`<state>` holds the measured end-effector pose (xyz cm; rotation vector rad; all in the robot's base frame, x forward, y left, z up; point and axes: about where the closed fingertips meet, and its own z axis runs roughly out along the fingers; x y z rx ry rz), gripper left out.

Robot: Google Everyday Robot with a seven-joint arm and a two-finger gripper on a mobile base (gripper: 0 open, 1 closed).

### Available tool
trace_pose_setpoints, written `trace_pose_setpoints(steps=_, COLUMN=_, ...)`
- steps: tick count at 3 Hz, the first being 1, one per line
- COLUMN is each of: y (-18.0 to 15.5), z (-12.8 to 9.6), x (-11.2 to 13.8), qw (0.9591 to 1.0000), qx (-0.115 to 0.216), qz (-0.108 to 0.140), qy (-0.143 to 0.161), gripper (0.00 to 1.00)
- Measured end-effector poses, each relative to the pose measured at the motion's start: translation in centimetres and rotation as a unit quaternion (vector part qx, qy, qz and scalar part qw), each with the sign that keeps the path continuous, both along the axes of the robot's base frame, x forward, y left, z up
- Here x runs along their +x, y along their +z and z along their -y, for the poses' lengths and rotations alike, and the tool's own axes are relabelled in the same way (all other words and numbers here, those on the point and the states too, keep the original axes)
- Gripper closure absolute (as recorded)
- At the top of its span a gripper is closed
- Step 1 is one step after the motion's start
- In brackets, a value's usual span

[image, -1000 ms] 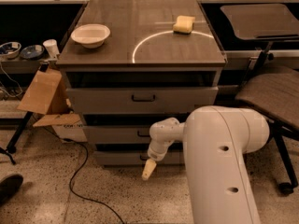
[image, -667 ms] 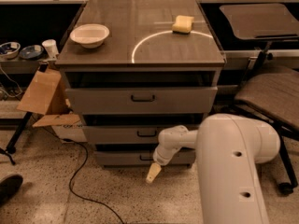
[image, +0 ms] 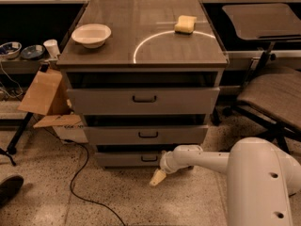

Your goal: Open bottom drawer

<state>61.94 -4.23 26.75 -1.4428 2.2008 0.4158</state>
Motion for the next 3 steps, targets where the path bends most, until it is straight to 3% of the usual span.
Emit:
trace_pose_setpoints(steps=2, y=-0.4, z=0.3, x=-0.2, qw=0.9998, qx=0.013, qz=-0.005, qy=-0.012, gripper=0.0)
trace_pose_setpoints(steps=3, y=-2.4, z=1.2, x=0.5, qw=0.9983, qx=0.044, qz=-0.01, qy=-0.038, gripper=0.0)
